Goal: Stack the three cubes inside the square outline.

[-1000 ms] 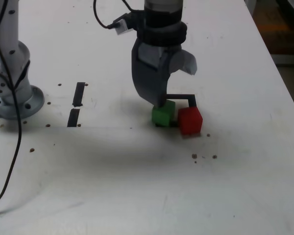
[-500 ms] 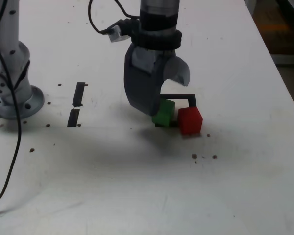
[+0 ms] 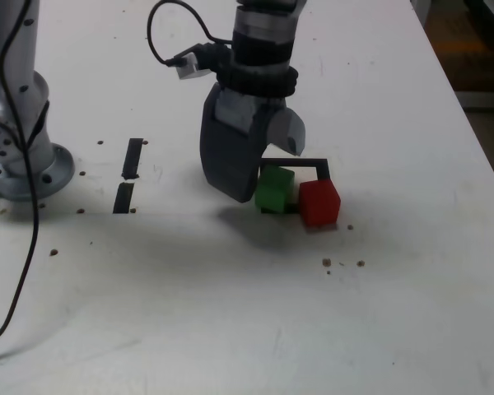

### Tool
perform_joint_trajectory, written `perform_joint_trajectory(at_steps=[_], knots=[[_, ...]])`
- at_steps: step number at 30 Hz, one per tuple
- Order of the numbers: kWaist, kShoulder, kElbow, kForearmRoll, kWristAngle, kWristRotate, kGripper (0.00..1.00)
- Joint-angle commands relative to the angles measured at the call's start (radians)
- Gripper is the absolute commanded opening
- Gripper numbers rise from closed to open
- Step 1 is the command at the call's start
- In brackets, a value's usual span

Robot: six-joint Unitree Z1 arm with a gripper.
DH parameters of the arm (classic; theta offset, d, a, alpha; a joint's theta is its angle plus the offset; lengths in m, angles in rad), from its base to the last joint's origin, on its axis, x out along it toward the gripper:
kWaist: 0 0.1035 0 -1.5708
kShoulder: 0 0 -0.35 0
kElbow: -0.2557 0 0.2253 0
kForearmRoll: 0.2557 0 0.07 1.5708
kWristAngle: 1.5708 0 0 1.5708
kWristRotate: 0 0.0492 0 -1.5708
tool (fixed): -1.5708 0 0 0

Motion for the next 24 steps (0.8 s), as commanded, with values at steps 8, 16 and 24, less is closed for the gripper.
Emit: perform_joint_trajectory(at_steps=[8, 16, 24], knots=[[0.003, 0.041, -0.021, -0.01, -0.013, 0.019, 0.95], [0.004, 0.049, -0.018, -0.018, -0.015, 0.031, 0.93], [0.013, 0.05, -0.006, -0.021, -0.016, 0.047, 0.85]])
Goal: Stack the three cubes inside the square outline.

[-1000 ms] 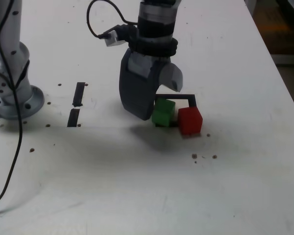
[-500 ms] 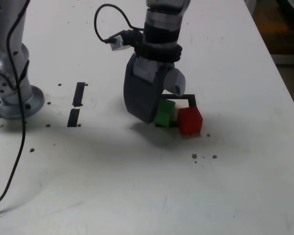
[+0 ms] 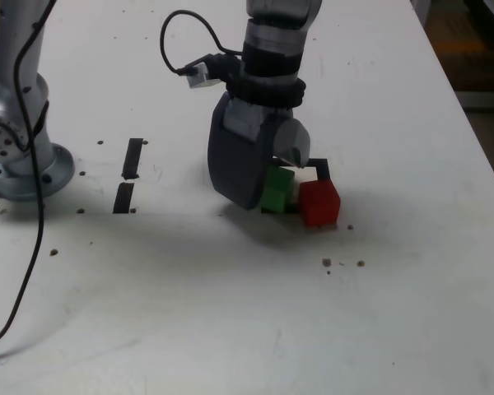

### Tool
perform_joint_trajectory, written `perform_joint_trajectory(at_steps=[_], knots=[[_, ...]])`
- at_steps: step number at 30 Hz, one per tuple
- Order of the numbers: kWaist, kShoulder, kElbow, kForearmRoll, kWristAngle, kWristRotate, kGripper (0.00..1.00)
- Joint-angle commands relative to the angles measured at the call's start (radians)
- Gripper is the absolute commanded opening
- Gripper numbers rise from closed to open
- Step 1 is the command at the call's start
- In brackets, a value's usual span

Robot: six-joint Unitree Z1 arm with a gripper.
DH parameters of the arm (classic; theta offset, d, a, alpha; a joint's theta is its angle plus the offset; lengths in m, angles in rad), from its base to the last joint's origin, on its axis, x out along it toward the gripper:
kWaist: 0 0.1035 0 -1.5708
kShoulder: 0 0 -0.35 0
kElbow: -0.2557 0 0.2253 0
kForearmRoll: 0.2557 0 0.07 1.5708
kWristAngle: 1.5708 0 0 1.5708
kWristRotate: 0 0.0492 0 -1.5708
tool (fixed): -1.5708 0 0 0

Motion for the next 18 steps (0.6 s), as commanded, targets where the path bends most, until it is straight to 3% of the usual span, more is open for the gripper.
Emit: perform_joint_trajectory(at_steps=[1, 8, 18], knots=[[0.002, 0.003, 0.003, -0.001, -0.003, 0.004, 0.85], [0.008, 0.008, 0.016, -0.003, -0.013, 0.02, 0.81], [0.013, 0.016, 0.02, -0.027, 0.005, 0.026, 0.63]])
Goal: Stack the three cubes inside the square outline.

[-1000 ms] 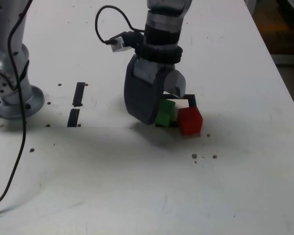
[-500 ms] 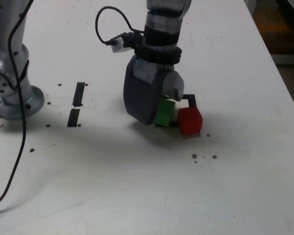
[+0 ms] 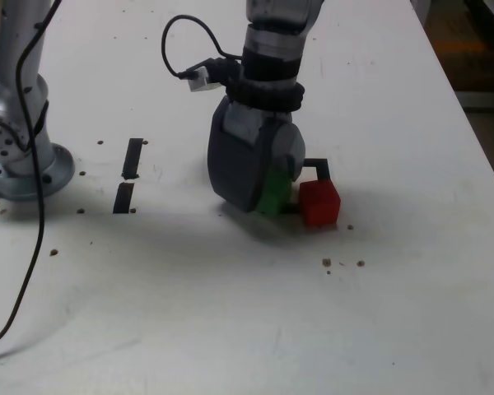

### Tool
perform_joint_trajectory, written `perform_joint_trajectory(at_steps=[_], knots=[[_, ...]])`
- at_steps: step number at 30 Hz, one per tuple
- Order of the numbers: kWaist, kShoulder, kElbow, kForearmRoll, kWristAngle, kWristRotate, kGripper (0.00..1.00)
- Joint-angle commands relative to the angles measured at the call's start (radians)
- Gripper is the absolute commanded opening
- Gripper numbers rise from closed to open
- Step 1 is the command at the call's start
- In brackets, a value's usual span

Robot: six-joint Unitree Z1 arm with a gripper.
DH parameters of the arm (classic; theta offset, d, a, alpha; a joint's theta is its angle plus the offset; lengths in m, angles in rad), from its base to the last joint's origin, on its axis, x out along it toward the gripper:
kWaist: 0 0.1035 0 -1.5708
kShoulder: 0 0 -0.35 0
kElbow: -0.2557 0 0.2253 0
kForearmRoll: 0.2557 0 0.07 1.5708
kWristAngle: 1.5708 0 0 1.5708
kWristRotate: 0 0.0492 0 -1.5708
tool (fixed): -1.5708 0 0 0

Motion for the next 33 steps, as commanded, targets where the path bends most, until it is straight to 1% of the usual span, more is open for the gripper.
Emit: perform_joint_trajectory(at_steps=[1, 4, 5, 8, 11, 13, 17, 21, 27, 30, 33], knots=[[0.002, 0.004, 0.002, -0.005, 0.008, 0.001, 0.6], [0.002, 0.003, 0.001, -0.011, 0.023, 0.001, 0.48], [0.002, 0.001, 0.0, -0.011, 0.03, 0.001, 0.42], [0.002, -0.006, -0.001, -0.01, 0.048, 0.001, 0.29], [0.002, -0.022, 0.001, 0.005, 0.063, 0.001, 0.21], [0.002, -0.04, 0.003, 0.026, 0.071, 0.001, 0.19], [0.002, -0.083, 0.011, 0.064, 0.094, 0.009, 0.19], [0.006, -0.123, 0.033, 0.069, 0.125, 0.049, 0.19], [0.036, -0.17, 0.087, 0.045, 0.155, 0.16, 0.19], [0.056, -0.182, 0.118, 0.011, 0.165, 0.236, 0.19], [0.081, -0.191, 0.143, -0.02, 0.184, 0.327, 0.19]])
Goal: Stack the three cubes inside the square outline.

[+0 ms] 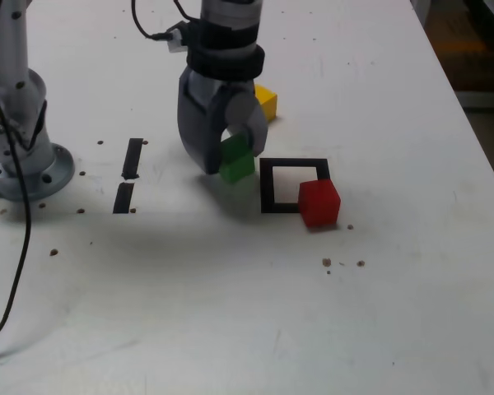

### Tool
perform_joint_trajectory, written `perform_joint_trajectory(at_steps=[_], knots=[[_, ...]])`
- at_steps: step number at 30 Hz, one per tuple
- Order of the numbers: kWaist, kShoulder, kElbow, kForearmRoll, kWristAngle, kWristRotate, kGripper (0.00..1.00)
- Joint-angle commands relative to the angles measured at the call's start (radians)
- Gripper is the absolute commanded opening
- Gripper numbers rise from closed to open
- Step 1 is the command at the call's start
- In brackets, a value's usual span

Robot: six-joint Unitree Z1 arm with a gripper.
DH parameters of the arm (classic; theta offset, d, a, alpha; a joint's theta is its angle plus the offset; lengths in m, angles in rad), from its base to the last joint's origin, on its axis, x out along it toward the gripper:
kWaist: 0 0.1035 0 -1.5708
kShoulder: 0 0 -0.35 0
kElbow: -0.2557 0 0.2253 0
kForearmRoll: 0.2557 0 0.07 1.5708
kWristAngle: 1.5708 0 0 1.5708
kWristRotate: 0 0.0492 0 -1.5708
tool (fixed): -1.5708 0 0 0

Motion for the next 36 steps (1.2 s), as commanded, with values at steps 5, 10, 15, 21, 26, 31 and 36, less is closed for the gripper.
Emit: perform_joint_trajectory(at_steps=[5, 10, 15, 21, 26, 31, 36], knots=[[0.066, -0.027, 0.037, -0.023, 0.047, 0.181, 0.19], [0.142, -0.046, 0.082, -0.021, 0.077, 0.304, 0.19], [0.191, -0.054, 0.11, -0.009, 0.118, 0.364, 0.26], [0.207, -0.053, 0.122, -0.001, 0.149, 0.394, 0.36], [0.208, -0.051, 0.13, -0.013, 0.163, 0.398, 0.44], [0.209, -0.052, 0.137, -0.034, 0.163, 0.398, 0.49], [0.209, -0.051, 0.149, -0.071, 0.153, 0.399, 0.6]])
